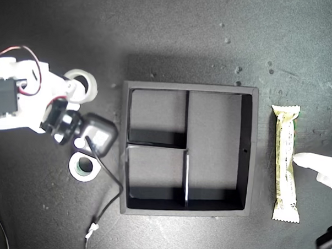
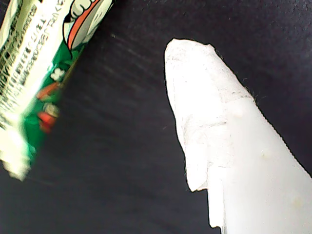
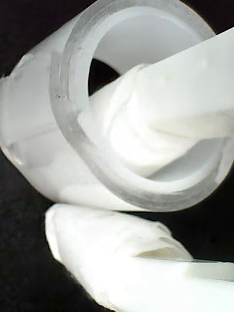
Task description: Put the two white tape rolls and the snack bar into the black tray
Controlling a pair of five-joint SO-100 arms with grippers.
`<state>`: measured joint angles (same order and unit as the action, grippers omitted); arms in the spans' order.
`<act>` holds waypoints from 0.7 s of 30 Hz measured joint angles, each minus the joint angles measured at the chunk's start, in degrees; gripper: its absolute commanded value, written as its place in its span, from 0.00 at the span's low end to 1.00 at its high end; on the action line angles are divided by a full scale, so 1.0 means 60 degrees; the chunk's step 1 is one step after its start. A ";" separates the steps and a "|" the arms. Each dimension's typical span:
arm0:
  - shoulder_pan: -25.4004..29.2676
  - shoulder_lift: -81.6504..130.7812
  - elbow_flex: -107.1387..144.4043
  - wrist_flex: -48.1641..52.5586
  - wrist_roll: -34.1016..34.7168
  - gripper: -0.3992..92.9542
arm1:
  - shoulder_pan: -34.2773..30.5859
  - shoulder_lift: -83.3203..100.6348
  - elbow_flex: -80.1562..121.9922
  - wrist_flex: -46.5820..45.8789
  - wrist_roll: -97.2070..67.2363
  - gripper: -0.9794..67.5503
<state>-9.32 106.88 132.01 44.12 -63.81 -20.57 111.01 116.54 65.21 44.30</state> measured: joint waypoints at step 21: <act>0.0864 0.3076 -0.1392 0.1113 0.0190 0.00 | 0.0527 -0.4438 -0.1187 -0.1699 -0.2725 0.16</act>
<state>-4.13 125.33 123.66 50.80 -62.67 -17.40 84.38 109.42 55.02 27.95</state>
